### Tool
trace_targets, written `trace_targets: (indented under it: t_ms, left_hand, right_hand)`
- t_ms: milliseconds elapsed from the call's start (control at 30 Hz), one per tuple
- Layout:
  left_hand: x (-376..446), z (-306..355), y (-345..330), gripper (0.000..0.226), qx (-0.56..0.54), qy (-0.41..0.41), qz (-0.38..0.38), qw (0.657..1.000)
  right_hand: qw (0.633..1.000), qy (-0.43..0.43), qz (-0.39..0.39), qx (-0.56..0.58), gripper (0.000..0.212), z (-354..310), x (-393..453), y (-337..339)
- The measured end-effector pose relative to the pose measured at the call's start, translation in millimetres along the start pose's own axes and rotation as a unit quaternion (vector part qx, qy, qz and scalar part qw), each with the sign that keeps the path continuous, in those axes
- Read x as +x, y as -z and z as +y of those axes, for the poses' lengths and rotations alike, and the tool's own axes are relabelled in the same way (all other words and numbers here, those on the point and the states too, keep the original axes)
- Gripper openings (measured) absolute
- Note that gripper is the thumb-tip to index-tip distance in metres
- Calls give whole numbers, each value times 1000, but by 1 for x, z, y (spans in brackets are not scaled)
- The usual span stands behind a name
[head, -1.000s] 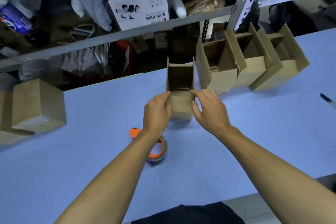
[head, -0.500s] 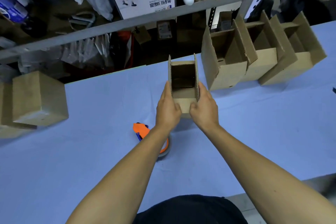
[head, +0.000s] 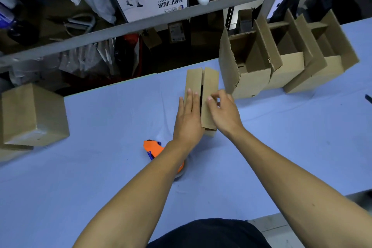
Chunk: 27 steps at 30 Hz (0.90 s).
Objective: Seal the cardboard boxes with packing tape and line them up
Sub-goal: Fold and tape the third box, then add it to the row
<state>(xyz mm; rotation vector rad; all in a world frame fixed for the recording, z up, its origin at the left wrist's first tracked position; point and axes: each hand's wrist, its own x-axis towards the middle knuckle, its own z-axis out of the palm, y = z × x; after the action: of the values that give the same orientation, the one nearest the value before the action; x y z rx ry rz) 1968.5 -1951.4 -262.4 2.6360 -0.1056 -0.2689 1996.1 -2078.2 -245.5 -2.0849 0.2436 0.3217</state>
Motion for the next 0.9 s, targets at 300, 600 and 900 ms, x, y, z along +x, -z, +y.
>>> trace_targets:
  t_ms: [300,600,900]
  left_hand:
    - [6,-34,35,83,-235,-18,-163,958]
    - [29,-24,2,78,-219,64,9,973]
    - [32,-36,-7,82,-449,158,-37,879]
  right_hand:
    - [985,-88,-51,138,62,19,8,-10]
    - [988,-85,-78,105,69,23,11,-18]
    - [987,-64,-80,121,70,29,13,-24]
